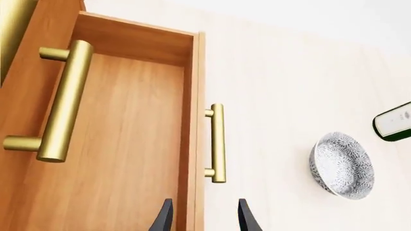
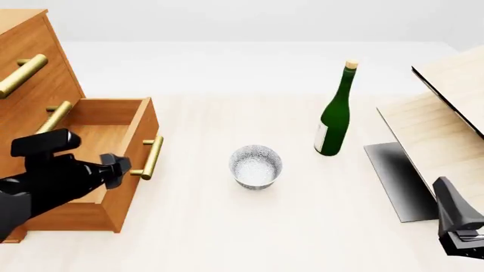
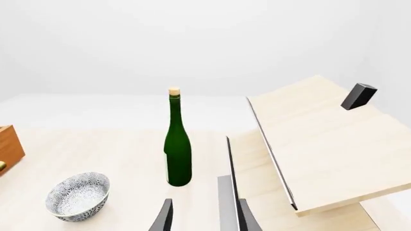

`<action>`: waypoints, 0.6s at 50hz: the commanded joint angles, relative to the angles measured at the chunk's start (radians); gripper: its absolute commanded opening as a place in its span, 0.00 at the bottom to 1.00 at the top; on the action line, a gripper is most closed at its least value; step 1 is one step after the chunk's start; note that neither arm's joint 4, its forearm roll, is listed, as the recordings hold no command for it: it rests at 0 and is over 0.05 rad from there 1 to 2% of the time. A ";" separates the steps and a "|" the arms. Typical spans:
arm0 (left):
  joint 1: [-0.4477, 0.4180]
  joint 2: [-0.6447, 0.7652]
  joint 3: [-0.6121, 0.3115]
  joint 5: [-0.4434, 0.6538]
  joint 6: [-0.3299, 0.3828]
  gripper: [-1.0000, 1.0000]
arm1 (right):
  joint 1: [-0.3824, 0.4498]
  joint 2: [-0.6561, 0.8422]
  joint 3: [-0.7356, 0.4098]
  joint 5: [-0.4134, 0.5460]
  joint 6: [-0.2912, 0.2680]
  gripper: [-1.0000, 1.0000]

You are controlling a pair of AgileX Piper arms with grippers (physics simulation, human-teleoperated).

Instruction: Put the bowl in the bottom drawer of the cabinet and close it.

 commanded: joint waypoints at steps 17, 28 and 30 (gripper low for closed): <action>-0.041 0.029 0.068 -0.090 -0.001 1.00 | -0.001 -0.012 0.000 0.010 -0.002 1.00; -0.068 0.040 0.069 -0.097 -0.001 1.00 | -0.001 -0.012 0.000 0.010 -0.001 1.00; -0.070 0.044 0.070 -0.100 -0.003 1.00 | -0.001 -0.011 0.000 0.010 -0.001 1.00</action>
